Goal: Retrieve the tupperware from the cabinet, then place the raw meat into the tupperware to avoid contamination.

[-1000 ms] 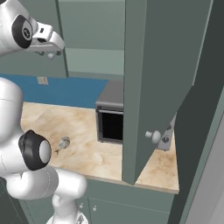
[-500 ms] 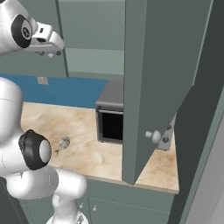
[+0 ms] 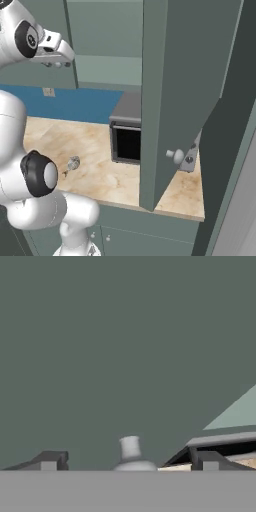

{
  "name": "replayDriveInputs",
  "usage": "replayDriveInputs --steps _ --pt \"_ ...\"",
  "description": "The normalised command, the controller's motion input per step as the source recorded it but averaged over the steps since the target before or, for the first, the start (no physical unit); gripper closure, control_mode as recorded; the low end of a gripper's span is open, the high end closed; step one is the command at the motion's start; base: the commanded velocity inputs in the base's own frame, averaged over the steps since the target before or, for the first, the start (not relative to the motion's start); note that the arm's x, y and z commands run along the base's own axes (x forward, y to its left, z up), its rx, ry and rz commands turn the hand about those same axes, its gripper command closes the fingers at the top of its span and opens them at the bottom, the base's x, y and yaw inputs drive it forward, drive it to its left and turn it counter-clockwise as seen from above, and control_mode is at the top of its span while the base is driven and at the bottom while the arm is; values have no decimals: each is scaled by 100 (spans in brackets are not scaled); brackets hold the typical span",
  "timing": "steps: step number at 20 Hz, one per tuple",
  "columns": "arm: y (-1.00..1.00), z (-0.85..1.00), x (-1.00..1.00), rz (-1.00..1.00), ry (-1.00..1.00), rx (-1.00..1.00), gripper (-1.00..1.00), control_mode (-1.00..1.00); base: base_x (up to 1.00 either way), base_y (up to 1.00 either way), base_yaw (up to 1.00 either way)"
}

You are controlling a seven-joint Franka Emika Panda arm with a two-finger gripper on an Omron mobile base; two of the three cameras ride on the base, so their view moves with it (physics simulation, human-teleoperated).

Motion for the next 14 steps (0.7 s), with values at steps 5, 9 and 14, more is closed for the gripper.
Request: replayDriveInputs --steps 5,9,14 --pt "-9 -32 17 0 -3 0 -100 -100 0 0 0" --pt "-1 2 49 3 -8 0 -100 -100 0 0 0" --pt "0 13 55 5 -7 -3 -100 -100 0 0 0"
